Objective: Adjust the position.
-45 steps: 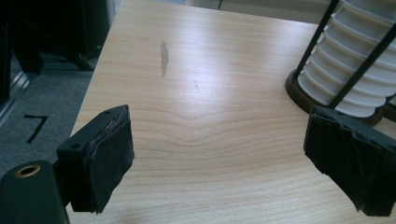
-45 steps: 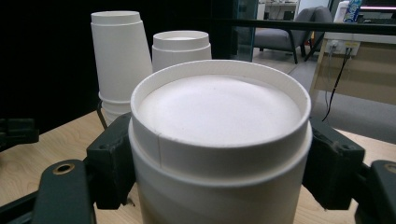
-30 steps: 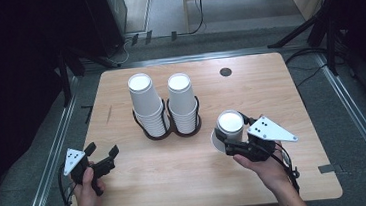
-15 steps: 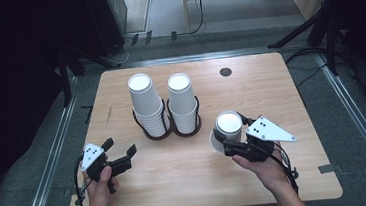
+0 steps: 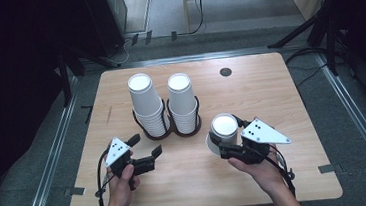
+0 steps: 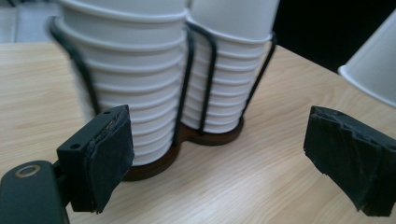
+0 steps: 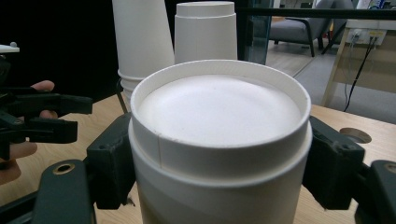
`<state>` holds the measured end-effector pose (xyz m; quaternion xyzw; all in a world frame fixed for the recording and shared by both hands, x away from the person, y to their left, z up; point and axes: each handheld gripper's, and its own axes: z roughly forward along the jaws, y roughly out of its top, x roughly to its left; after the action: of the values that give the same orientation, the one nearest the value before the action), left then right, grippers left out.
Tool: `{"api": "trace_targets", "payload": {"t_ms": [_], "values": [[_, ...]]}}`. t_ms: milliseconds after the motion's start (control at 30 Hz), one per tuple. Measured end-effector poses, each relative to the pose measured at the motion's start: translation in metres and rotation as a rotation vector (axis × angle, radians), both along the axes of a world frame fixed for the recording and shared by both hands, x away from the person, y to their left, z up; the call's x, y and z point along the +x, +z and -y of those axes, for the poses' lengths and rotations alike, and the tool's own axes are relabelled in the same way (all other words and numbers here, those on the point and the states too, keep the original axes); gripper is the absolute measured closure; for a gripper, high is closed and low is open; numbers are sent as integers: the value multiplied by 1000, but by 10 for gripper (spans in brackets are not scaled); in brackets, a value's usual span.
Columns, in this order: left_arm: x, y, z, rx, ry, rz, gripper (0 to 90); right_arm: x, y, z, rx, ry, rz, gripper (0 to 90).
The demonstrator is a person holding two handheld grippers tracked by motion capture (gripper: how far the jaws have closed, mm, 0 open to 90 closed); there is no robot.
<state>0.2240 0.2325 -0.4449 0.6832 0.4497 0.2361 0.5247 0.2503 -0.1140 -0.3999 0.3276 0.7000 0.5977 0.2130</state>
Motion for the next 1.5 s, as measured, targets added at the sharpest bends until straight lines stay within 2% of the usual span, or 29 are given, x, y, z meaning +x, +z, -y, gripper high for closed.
{"api": "trace_targets", "payload": {"t_ms": [67,167,200,267,300,500,700,1100,1500], "values": [[1,0,7,-3,-34,9,82,0,0,0,2,1,-2,230],[0,1,12,-8,-49,22,82,-1,0,-1,2,4,-1,230],[0,1,15,-17,-71,28,82,-1,0,-1,5,3,-2,230],[1,1,17,-22,-86,29,71,-1,0,-2,4,6,-1,229],[1,1,18,-31,-105,28,13,-2,0,-2,5,8,0,230],[6,2,37,-42,-168,24,13,-2,1,-5,5,14,-1,230],[8,0,51,-45,-209,22,12,-4,1,-8,10,21,-4,230],[9,-6,63,-55,-285,28,13,-5,2,-11,26,37,-1,230],[9,-9,70,-74,-361,32,13,-4,-1,-15,39,93,-12,232]]}}
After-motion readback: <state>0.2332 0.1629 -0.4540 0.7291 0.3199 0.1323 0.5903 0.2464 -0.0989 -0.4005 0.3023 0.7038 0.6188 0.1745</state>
